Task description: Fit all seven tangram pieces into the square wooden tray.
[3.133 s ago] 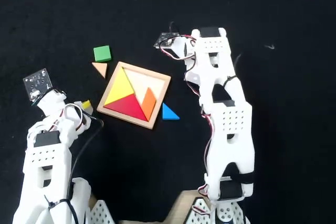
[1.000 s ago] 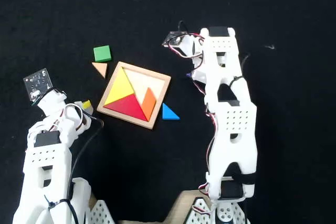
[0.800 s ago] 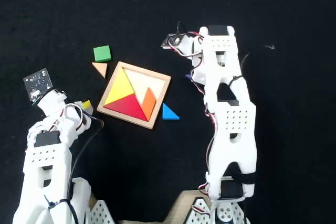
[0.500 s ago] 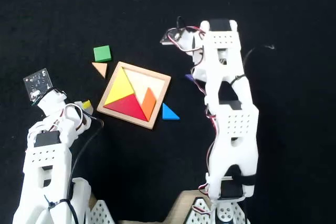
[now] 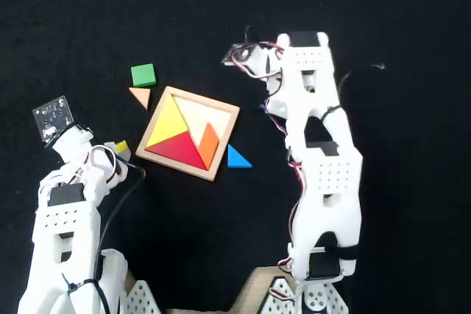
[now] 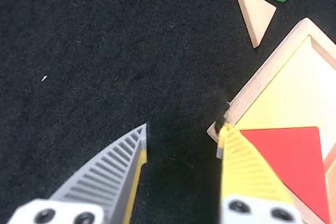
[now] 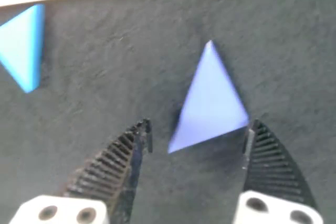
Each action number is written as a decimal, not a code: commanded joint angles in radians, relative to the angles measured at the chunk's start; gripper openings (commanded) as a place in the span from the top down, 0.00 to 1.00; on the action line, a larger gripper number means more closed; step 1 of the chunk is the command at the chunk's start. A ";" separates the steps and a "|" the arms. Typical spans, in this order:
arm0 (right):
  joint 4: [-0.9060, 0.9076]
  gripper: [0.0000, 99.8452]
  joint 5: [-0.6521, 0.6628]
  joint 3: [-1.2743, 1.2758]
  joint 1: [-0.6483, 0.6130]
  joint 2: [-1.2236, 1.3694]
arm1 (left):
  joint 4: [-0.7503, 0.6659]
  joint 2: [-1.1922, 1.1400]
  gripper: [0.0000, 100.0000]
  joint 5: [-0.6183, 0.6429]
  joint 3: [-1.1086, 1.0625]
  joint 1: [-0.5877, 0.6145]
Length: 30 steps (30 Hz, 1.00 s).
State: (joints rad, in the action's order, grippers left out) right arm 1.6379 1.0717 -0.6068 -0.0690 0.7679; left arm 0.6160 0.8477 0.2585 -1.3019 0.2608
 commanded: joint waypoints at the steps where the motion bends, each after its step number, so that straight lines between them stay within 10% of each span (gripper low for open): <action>1: -0.055 0.72 -0.012 -0.004 0.005 0.021 | -0.017 -0.002 0.78 0.005 0.007 -0.015; 30: -0.034 0.81 -0.014 -0.068 0.023 0.104 | -0.017 -0.002 0.78 0.005 0.007 -0.015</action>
State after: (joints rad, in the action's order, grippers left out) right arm 1.5535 1.0702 -0.6375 -0.0522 0.8738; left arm 0.6160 0.8477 0.2585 -1.3019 0.2608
